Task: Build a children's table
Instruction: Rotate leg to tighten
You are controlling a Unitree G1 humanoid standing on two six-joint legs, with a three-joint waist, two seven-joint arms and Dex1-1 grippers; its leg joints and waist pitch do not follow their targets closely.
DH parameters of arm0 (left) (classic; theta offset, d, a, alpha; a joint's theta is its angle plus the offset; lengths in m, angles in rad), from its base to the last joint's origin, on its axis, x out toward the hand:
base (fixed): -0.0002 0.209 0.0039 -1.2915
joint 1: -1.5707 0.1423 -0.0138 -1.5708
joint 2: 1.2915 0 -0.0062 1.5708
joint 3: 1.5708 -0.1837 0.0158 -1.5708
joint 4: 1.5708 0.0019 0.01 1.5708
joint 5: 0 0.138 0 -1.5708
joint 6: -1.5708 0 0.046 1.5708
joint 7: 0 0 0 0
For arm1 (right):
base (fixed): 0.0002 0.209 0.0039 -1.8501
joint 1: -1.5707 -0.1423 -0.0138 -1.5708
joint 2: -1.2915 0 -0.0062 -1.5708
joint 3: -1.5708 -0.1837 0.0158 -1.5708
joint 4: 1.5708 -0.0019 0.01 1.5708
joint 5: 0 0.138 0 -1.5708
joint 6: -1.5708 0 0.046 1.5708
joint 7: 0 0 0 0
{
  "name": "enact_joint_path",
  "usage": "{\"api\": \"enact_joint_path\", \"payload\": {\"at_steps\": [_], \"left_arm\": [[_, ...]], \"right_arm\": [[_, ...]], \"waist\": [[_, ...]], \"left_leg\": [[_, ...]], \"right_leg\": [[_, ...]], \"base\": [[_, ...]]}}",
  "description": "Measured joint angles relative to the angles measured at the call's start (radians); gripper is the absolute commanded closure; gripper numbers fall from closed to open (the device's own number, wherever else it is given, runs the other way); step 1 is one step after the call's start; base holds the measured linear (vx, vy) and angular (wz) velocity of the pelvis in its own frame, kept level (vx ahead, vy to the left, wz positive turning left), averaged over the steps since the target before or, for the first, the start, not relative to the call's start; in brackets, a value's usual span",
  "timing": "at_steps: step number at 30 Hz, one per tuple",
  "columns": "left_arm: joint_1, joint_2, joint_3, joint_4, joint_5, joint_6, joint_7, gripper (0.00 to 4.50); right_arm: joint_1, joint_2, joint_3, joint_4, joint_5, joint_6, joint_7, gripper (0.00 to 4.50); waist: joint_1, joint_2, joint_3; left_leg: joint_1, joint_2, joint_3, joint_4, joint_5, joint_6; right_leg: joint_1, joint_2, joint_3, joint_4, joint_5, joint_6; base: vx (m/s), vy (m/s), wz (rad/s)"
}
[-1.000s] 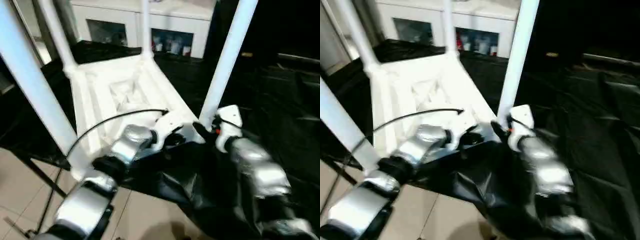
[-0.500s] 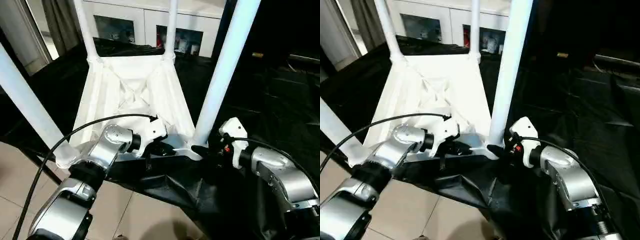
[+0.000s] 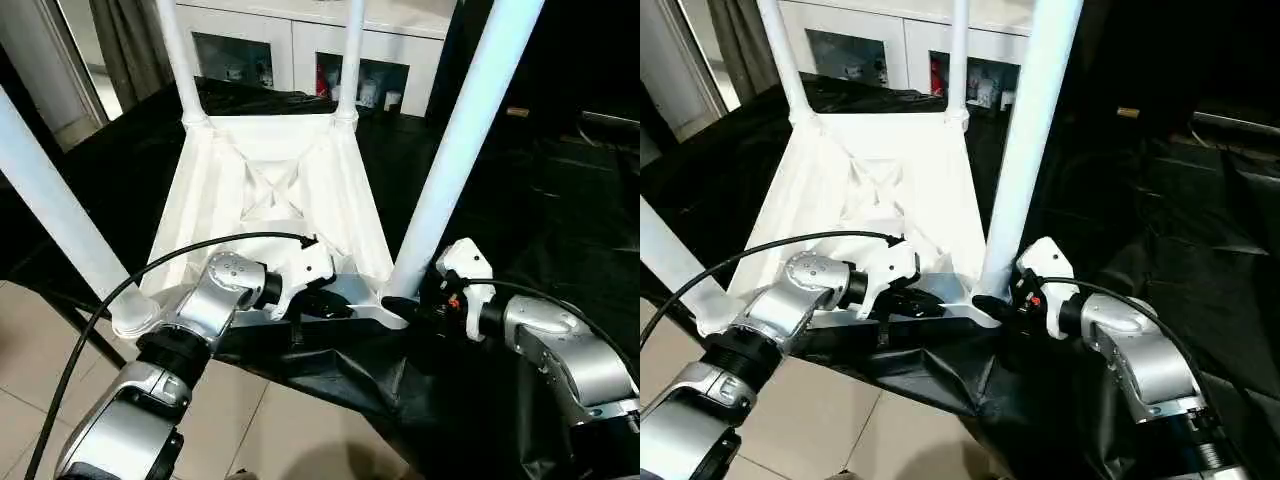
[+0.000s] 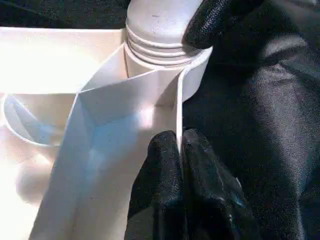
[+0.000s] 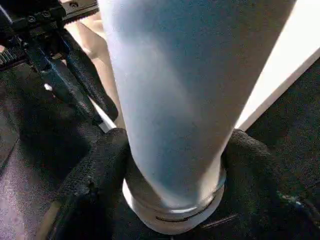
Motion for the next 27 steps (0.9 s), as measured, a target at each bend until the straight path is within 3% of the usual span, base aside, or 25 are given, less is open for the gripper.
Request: {"api": "enact_joint_path", "payload": {"at_steps": [7,9,15,20,27], "left_arm": [[0.001,0.003,-0.002,0.001,0.000,0.000,-0.008,4.50],[0.001,0.003,-0.002,0.002,0.000,0.000,-0.008,4.50],[0.000,0.002,-0.001,0.008,0.000,0.004,0.007,4.50],[-0.048,-0.061,0.018,0.089,0.026,0.035,0.149,4.50],[-0.131,-0.192,0.052,0.226,0.048,0.102,0.428,4.50]], "right_arm": [[0.004,-0.014,-0.002,-0.027,0.007,0.005,0.017,2.00],[0.004,-0.014,-0.002,-0.027,0.007,0.005,0.017,2.31],[0.011,0.008,-0.008,-0.026,0.004,0.001,-0.008,2.41],[-0.015,0.135,-0.052,0.050,-0.031,-0.002,-0.202,2.44],[-0.140,0.341,-0.134,0.223,-0.081,0.002,-0.561,2.45]], "waist": [[-0.001,0.000,0.000],[-0.001,0.000,0.000],[-0.003,0.000,0.000],[-0.018,-0.002,-0.001],[-0.053,-0.003,-0.001]], "left_leg": [[0.000,0.000,0.000,0.001,0.001,0.001],[0.000,0.000,0.000,0.001,0.000,0.000],[0.001,0.000,0.000,0.001,0.000,0.000],[0.002,0.000,-0.001,0.007,0.000,-0.001],[0.003,-0.001,-0.003,0.010,0.000,-0.001]], "right_leg": [[0.001,0.000,0.000,0.001,0.000,0.000],[0.001,0.000,0.000,0.001,0.000,0.000],[0.002,0.000,0.000,0.001,0.000,0.000],[0.004,0.000,0.001,0.001,0.001,0.004],[0.007,0.000,-0.001,-0.004,0.001,0.004]], "base": [[0.000,0.000,0.00],[0.000,0.000,0.00],[0.000,0.000,0.00],[0.000,0.000,0.00],[0.000,0.000,0.00]]}}
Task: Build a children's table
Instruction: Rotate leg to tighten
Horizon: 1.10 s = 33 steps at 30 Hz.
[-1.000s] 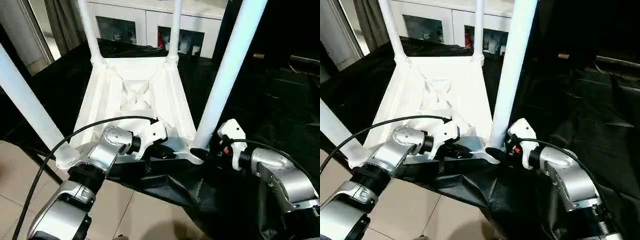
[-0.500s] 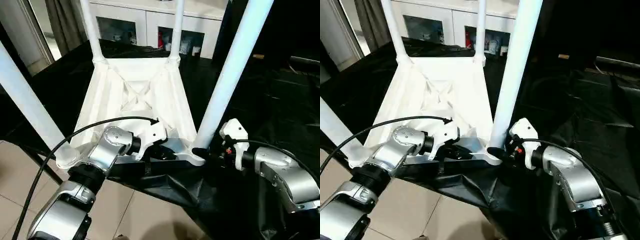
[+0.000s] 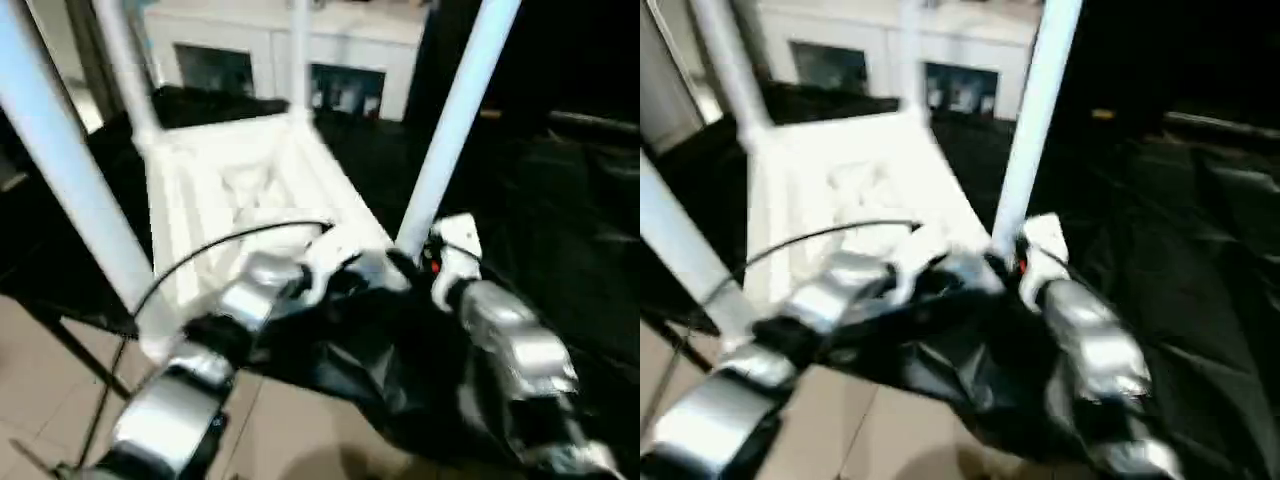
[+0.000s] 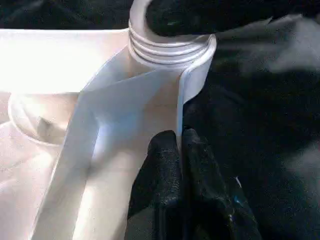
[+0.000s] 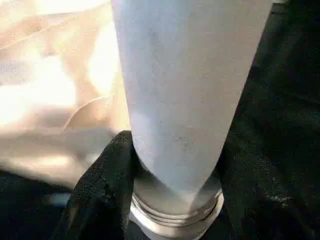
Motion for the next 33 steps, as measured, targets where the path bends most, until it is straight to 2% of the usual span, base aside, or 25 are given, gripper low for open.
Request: {"api": "enact_joint_path", "payload": {"at_steps": [4,9,11,13,16,20,21,22,23,26,31,33], "left_arm": [[-0.028,-0.036,0.008,0.044,0.002,0.008,0.076,4.50],[-0.038,-0.039,0.014,0.066,0.010,-0.009,0.084,4.50],[-0.038,-0.037,0.014,0.065,0.011,-0.015,0.079,4.50],[-0.038,-0.032,0.014,0.065,0.010,-0.019,0.064,4.50],[-0.038,-0.021,0.014,0.063,0.008,-0.030,0.028,4.50],[-0.036,0.005,0.012,0.063,0.008,-0.062,-0.033,4.50],[-0.035,0.015,0.012,0.062,0.008,-0.070,-0.049,4.50],[-0.032,0.023,0.012,0.056,0.008,-0.081,-0.071,4.50],[-0.030,0.028,0.011,0.053,0.008,-0.085,-0.085,4.50],[-0.015,0.053,0.011,0.031,0.006,-0.101,-0.136,4.50],[0.043,0.111,0.002,-0.063,-0.014,-0.109,-0.275,4.50],[0.049,0.113,-0.010,-0.079,-0.017,-0.109,-0.305,4.50]], "right_arm": [[-0.047,0.055,-0.013,0.058,-0.038,-0.006,-0.121,2.45],[-0.062,0.066,-0.013,0.087,-0.061,-0.044,-0.131,2.45],[-0.059,0.070,-0.020,0.091,-0.059,-0.060,-0.125,1.89],[-0.050,0.059,-0.020,0.086,-0.053,-0.071,-0.094,1.73],[-0.023,0.027,-0.018,0.051,-0.027,-0.067,-0.021,1.57],[0.009,-0.063,0.000,0.002,0.008,-0.032,0.115,1.21],[0.022,-0.089,0.004,-0.022,0.012,-0.024,0.151,1.21],[0.034,-0.139,0.015,-0.046,0.018,-0.011,0.210,0.91],[0.046,-0.168,0.023,-0.063,0.021,0.000,0.249,0.91],[0.086,-0.247,0.062,-0.122,0.027,0.031,0.362,0.73],[0.111,-0.282,0.082,-0.151,0.046,0.036,0.439,0.73],[0.114,-0.283,0.087,-0.154,0.049,0.036,0.449,0.73]], "waist": [[-0.007,-0.001,-0.001],[-0.008,-0.001,-0.001],[-0.008,-0.001,-0.001],[-0.007,-0.001,-0.001],[-0.004,0.000,0.000],[0.006,0.001,0.001],[0.010,0.002,0.001],[0.015,0.003,0.001],[0.019,0.003,0.001],[0.020,0.004,0.002],[0.024,0.004,0.002],[0.036,0.004,0.002]], "left_leg": [[-0.001,0.000,-0.001,0.000,0.000,0.000],[-0.001,0.000,-0.001,-0.001,0.000,0.000],[-0.001,0.000,-0.001,-0.003,0.000,0.000],[-0.001,0.000,-0.001,-0.004,0.000,0.000],[-0.001,0.000,-0.001,-0.007,0.000,0.000],[-0.001,0.000,-0.001,-0.009,0.000,0.000],[-0.002,0.000,0.000,-0.009,0.000,0.000],[-0.002,0.000,0.000,-0.009,0.000,0.000],[-0.002,0.001,0.000,-0.009,0.000,0.000],[-0.002,0.001,0.001,-0.009,0.000,0.000],[-0.002,0.001,0.002,-0.010,0.000,0.000],[-0.001,0.001,0.002,-0.010,0.000,0.000]], "right_leg": [[0.001,0.000,-0.001,-0.003,0.000,0.000],[0.001,0.000,-0.001,-0.003,0.000,0.000],[0.001,0.000,-0.001,-0.002,0.000,0.000],[0.000,0.000,-0.001,-0.002,0.000,0.000],[0.000,0.000,-0.001,-0.002,0.001,0.000],[-0.001,0.000,-0.001,0.001,0.001,0.000],[-0.002,0.000,-0.001,0.001,0.001,0.000],[-0.002,0.000,-0.001,0.001,0.000,0.001],[-0.002,0.000,-0.001,0.001,-0.001,0.002],[-0.003,0.000,-0.001,0.002,-0.001,0.002],[-0.004,0.000,0.000,0.002,-0.002,0.001],[-0.004,-0.001,0.000,0.002,-0.002,0.001]], "base": [[0.000,0.000,0.00],[0.000,0.000,0.00],[0.000,0.000,0.00],[0.000,0.000,0.00],[0.000,0.000,0.00],[0.000,0.000,0.00],[0.000,0.000,0.00],[0.000,0.000,0.00],[0.000,0.000,0.00],[0.000,0.000,0.00],[0.000,0.000,0.00],[0.000,0.000,0.00]]}}
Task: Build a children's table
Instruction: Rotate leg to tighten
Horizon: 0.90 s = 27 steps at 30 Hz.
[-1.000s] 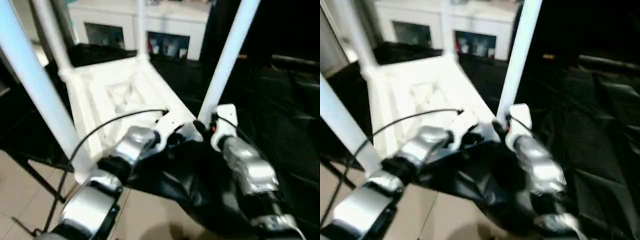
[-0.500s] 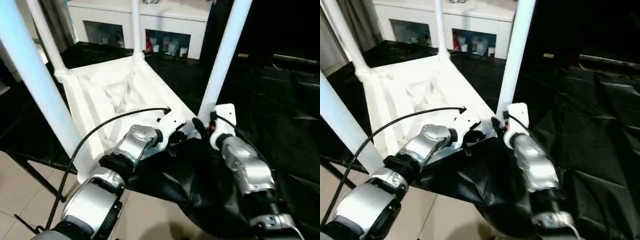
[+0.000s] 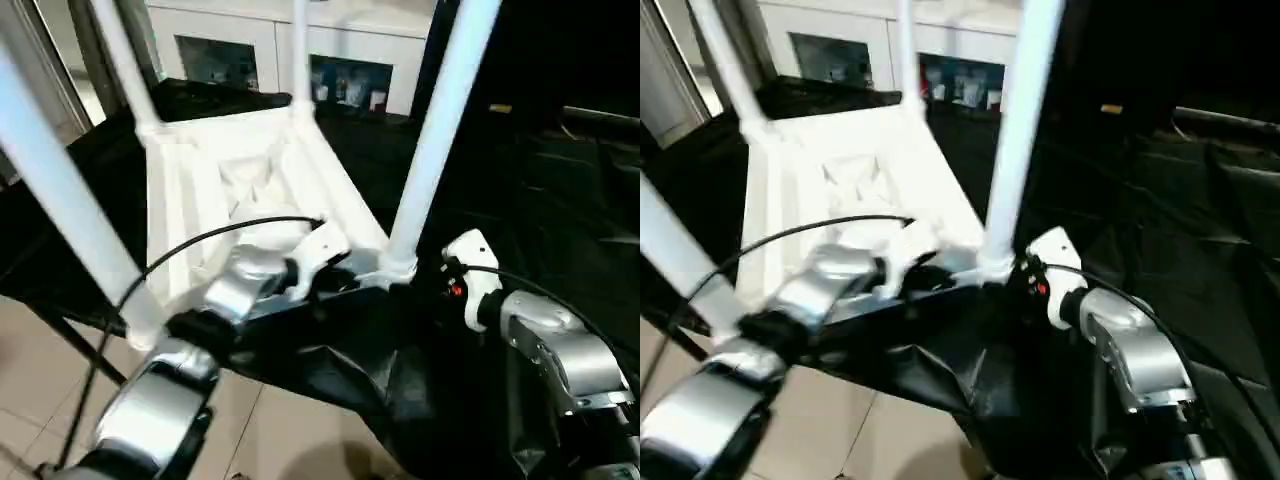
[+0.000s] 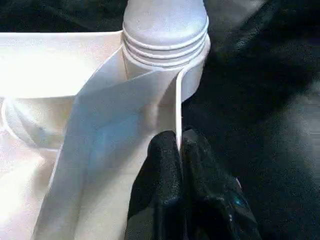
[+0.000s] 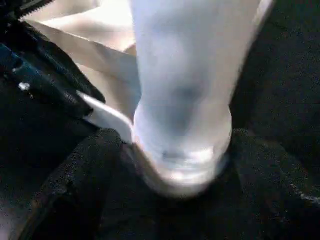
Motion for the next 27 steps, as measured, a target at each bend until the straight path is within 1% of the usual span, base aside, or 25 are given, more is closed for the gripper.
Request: {"api": "enact_joint_path", "payload": {"at_steps": [1,3,7,12,14,17,18,19,21,24,27], "left_arm": [[0.003,0.000,-0.003,-0.007,-0.001,0.000,-0.013,4.50],[0.008,0.001,-0.008,-0.019,-0.001,0.000,-0.025,4.50],[0.034,0.015,-0.008,-0.064,-0.001,0.008,-0.050,4.50],[0.039,0.017,-0.009,-0.075,-0.001,0.012,-0.063,4.50],[0.039,0.018,-0.009,-0.075,-0.001,0.012,-0.063,4.50],[0.045,0.021,-0.009,-0.084,-0.001,0.016,-0.068,4.50],[0.048,0.022,-0.009,-0.091,-0.001,0.019,-0.069,4.50],[0.050,0.023,-0.009,-0.095,-0.001,0.021,-0.069,4.50],[0.052,0.024,-0.009,-0.098,-0.001,0.025,-0.072,4.50],[0.052,0.024,-0.009,-0.099,-0.001,0.028,-0.073,4.50],[0.052,0.025,-0.009,-0.098,-0.001,0.028,-0.073,4.50]], "right_arm": [[0.000,0.000,0.000,-0.005,0.002,0.000,0.002,0.73],[0.000,0.000,0.000,-0.009,0.008,0.000,0.006,0.73],[0.006,-0.004,0.000,-0.026,0.019,0.008,0.034,0.73],[0.006,-0.006,0.000,-0.026,0.031,0.008,0.042,0.73],[0.006,-0.006,0.000,-0.026,0.033,0.008,0.042,1.02],[0.006,-0.006,-0.002,-0.026,0.033,0.008,0.043,1.14],[0.006,-0.006,-0.003,-0.026,0.034,0.008,0.043,1.33],[0.006,-0.006,-0.003,-0.026,0.036,0.008,0.044,1.42],[0.007,-0.006,-0.004,-0.026,0.036,0.008,0.044,1.47],[0.009,-0.006,-0.004,-0.026,0.038,0.006,0.044,1.76],[0.009,-0.005,-0.004,-0.026,0.039,0.003,0.044,1.83]], "waist": [[0.006,0.000,0.000],[0.012,0.000,0.000],[0.012,0.000,0.000],[0.013,0.000,0.000],[0.013,0.000,0.000],[0.014,0.000,0.000],[0.014,0.000,0.000],[0.014,0.000,0.000],[0.014,0.000,0.000],[0.014,0.000,0.000],[0.014,0.000,0.000]], "left_leg": [[0.000,0.000,0.001,0.000,0.000,0.000],[0.000,0.000,0.001,0.001,0.000,0.000],[-0.002,0.000,0.002,0.000,0.000,0.000],[-0.002,0.000,0.002,0.000,0.000,0.000],[-0.002,0.000,0.002,0.000,0.000,0.000],[-0.002,0.000,0.002,0.000,0.000,0.000],[-0.002,0.000,0.002,0.000,0.000,0.000],[-0.002,0.000,0.002,0.000,0.000,0.000],[-0.002,0.000,0.002,0.000,0.000,0.000],[-0.002,0.000,0.002,0.000,0.000,0.000],[-0.002,0.000,0.002,0.000,0.000,0.000]], "right_leg": [[-0.001,0.000,0.001,0.000,0.000,0.000],[-0.001,-0.001,0.001,0.000,0.000,0.000],[-0.001,0.000,0.001,0.001,0.000,0.000],[-0.001,0.000,0.001,0.001,0.000,0.000],[-0.001,0.000,0.001,0.001,0.000,0.000],[-0.001,0.000,0.001,0.001,0.000,0.000],[-0.001,0.000,0.001,0.001,0.000,0.000],[-0.001,0.000,0.001,0.001,0.000,0.000],[-0.001,0.000,0.001,0.001,0.000,0.000],[-0.001,0.000,0.001,0.001,0.000,-0.001],[-0.001,0.000,0.001,0.001,0.000,-0.001]], "base": [[0.000,0.000,0.00],[0.000,0.000,0.00],[0.000,0.000,0.00],[0.000,0.000,0.00],[0.000,0.000,0.00],[0.000,0.000,0.00],[0.000,0.000,0.00],[0.000,0.000,0.00],[0.000,0.000,0.00],[0.000,0.000,0.00],[0.000,0.000,0.00]]}}
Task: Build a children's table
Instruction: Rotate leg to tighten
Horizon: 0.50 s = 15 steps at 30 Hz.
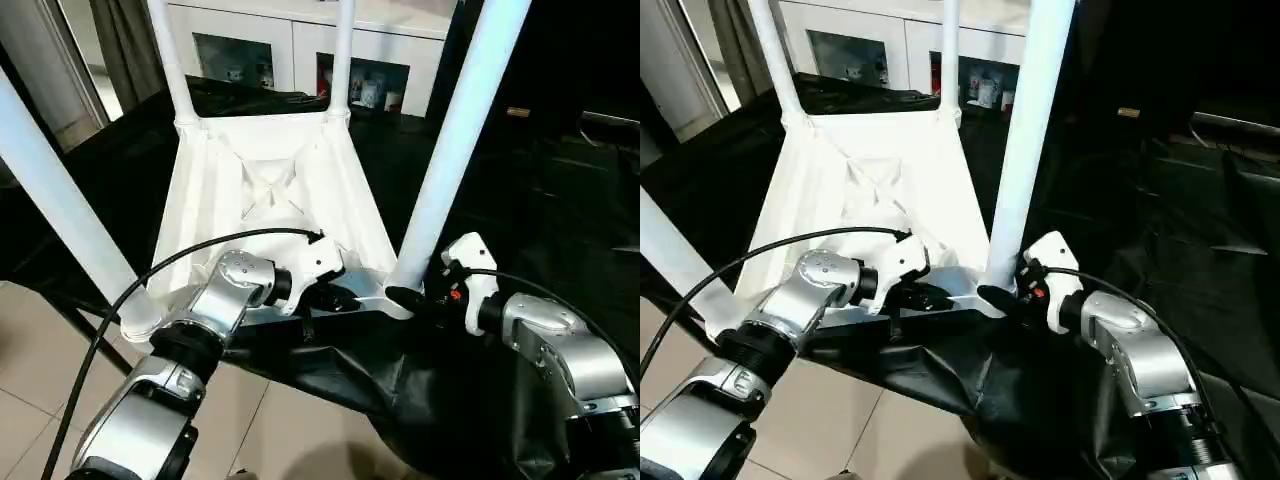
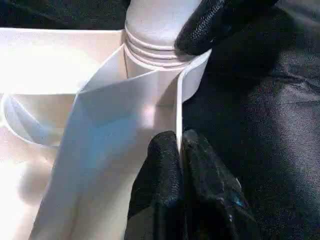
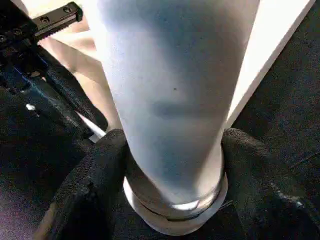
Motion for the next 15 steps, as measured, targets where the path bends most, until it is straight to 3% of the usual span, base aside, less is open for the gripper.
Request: {"api": "enact_joint_path", "payload": {"at_steps": [15], "left_arm": [[0.006,0.002,0.000,-0.005,0.000,0.003,0.000,4.50]], "right_arm": [[0.012,0.006,0.001,0.000,0.000,-0.017,-0.001,1.94]], "waist": [[0.000,0.001,0.000]], "left_leg": [[0.000,0.000,0.000,0.001,0.000,0.000]], "right_leg": [[0.000,0.000,0.000,0.001,0.000,0.000]], "base": [[0.000,0.000,0.00]]}}
